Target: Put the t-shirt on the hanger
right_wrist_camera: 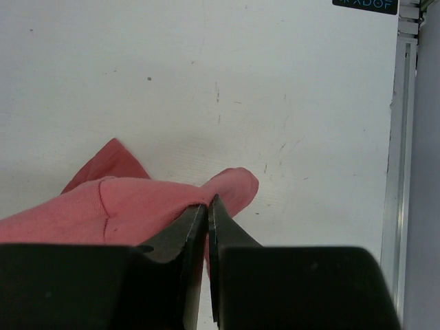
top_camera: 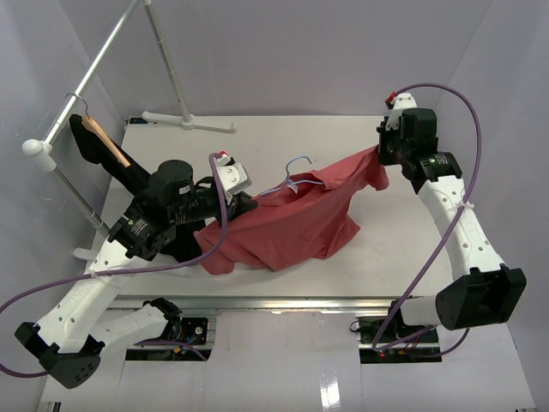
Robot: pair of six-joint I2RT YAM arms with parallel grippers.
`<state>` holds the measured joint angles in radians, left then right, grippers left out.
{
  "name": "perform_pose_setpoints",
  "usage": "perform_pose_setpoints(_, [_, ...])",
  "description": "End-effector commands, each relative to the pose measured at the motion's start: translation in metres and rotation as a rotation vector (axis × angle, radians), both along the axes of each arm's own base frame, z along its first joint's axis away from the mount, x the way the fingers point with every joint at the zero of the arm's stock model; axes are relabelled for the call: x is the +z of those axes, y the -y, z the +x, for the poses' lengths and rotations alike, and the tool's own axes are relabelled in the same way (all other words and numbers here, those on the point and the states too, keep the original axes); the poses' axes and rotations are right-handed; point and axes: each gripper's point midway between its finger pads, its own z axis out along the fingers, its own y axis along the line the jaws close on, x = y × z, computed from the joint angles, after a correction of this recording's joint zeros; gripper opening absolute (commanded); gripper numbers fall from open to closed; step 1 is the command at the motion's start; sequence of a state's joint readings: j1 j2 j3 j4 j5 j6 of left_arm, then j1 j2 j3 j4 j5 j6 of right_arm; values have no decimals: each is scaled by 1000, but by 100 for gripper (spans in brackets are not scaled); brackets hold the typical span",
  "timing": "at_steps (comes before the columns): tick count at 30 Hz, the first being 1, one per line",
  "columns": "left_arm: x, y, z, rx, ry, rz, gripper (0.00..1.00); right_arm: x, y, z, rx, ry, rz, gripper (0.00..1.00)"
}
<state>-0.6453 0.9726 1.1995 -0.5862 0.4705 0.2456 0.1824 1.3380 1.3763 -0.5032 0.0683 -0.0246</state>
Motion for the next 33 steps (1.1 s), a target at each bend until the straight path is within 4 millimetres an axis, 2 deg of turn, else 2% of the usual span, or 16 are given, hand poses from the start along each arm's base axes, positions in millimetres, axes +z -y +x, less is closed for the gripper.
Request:
perform_pose_setpoints(1, [18, -4, -4, 6, 39, -28, 0, 19, -10, -4, 51, 30, 56, 23])
perform_pose_setpoints(5, [26, -5, 5, 51, 56, -45, 0, 36, -26, -38, 176, 95, 115, 55])
perform_pose_setpoints(7, [29, -3, 6, 43, 60, -55, 0, 49, -36, -53, 252, 128, 132, 60])
perform_pose_setpoints(11, [34, 2, 4, 18, 47, -70, 0, 90, -73, -89, 541, 281, 163, 62])
perform_pose_setpoints(13, [34, 5, 1, -3, 37, -76, 0, 99, -101, -119, 760, 335, 207, 61])
perform_pose_setpoints(16, [35, 8, -3, -28, 27, -84, 0, 112, -127, -160, 1021, 427, 238, 59])
perform_pose_setpoints(20, [37, 12, -8, -61, 13, -101, 0, 118, -152, -195, 1243, 448, 250, 60])
perform_pose_setpoints(25, [47, 21, -18, -135, -2, -151, 0, 125, -177, -204, 1308, 462, 228, 64])
perform_pose_setpoints(28, [53, 26, -24, -177, -4, -178, 0, 121, -195, -203, 1342, 419, 230, 64])
perform_pose_setpoints(33, [56, 30, -31, -222, -14, -197, 0, 99, -212, -185, 1305, 362, 182, 62])
